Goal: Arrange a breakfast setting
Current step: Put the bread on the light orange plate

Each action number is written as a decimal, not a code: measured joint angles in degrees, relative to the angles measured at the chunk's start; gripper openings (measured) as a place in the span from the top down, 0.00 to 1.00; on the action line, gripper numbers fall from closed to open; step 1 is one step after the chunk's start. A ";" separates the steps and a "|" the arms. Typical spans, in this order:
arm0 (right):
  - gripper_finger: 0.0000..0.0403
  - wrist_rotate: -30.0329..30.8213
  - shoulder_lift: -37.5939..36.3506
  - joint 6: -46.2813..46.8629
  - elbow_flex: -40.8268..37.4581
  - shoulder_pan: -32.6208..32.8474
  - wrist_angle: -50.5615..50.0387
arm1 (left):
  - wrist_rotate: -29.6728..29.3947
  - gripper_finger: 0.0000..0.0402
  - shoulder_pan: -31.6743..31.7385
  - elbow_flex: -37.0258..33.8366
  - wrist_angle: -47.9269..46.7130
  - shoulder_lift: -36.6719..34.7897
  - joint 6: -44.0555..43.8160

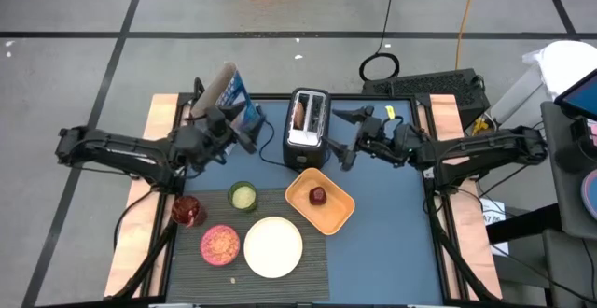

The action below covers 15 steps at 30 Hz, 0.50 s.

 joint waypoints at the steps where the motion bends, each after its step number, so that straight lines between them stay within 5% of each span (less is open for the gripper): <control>1: 0.02 0.00 -1.01 0.01 0.00 -0.18 -1.43 | 0.01 0.02 -0.14 1.29 0.01 1.18 0.23; 15: 0.02 -0.01 -13.33 0.10 0.02 -0.97 -20.82 | -2.43 0.02 -0.18 20.30 -11.18 18.63 -5.02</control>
